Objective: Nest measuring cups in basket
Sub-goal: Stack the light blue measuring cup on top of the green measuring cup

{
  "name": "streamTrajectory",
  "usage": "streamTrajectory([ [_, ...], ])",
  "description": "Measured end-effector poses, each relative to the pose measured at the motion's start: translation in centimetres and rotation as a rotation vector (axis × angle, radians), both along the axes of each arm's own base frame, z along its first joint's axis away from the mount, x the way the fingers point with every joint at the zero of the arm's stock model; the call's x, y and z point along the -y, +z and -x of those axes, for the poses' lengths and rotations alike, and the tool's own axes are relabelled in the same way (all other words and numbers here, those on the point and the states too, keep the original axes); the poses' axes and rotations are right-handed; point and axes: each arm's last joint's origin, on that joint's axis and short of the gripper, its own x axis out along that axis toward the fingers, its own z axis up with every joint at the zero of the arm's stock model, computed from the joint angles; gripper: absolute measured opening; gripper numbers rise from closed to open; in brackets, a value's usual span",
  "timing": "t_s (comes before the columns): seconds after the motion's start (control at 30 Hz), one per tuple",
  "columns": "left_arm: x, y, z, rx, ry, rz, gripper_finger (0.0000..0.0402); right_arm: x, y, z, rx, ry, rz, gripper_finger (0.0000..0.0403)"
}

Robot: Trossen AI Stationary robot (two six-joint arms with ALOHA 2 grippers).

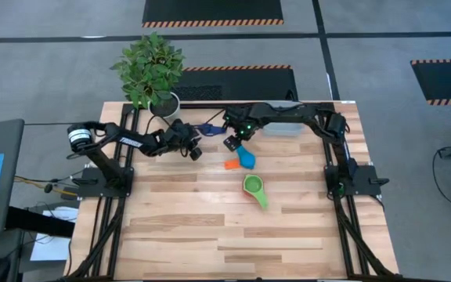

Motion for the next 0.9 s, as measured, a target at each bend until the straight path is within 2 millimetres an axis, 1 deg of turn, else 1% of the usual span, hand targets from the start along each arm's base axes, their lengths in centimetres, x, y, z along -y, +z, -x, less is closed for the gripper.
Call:
streamTrajectory([
  [0.1,0.0,0.1,-0.1,0.016,-0.004,-0.005,0.0076,0.2,-0.1,0.0,0.003,0.0,0.007,0.0283],
  [0.17,-0.1,0.2,-0.1,0.023,-0.007,-0.013,0.0076,0.5,-0.8,-0.2,0.005,-0.002,0.005,0.0285],
  [0.23,-0.1,0.3,-0.2,0.033,-0.008,-0.017,0.0076,0.7,-1.5,0.0,-0.013,-0.005,-0.022,0.0285],
  [0.3,-0.1,0.3,-0.2,0.036,-0.007,-0.02,0.0076,0.8,-2.3,-0.6,-0.012,0.0,-0.025,0.0285],
  [0.43,-0.1,0.3,-0.2,0.036,-0.011,-0.017,0.0076,0.4,-2.3,-0.6,-0.045,0.0,-0.025,0.0285],
  [0.53,-0.1,0.4,-0.3,0.045,-0.022,-0.013,0.0076,-0.1,-2.2,-0.8,-0.052,0.007,-0.011,0.0272],
  [0.6,-0.1,0.4,-0.3,0.052,-0.022,-0.016,0.0076,-0.4,-2.2,-0.9,-0.059,0.014,-0.007,0.0251],
  [0.67,-0.1,0.5,-0.3,0.058,-0.025,-0.017,0.0076,-0.7,-2.2,-0.9,-0.066,0.023,-0.007,0.0219],
  [0.9,-0.1,0.5,-0.3,0.057,-0.028,-0.014,0.0076,-1.5,-2.0,-1.2,-0.062,0.045,-0.01,0.0069],
])
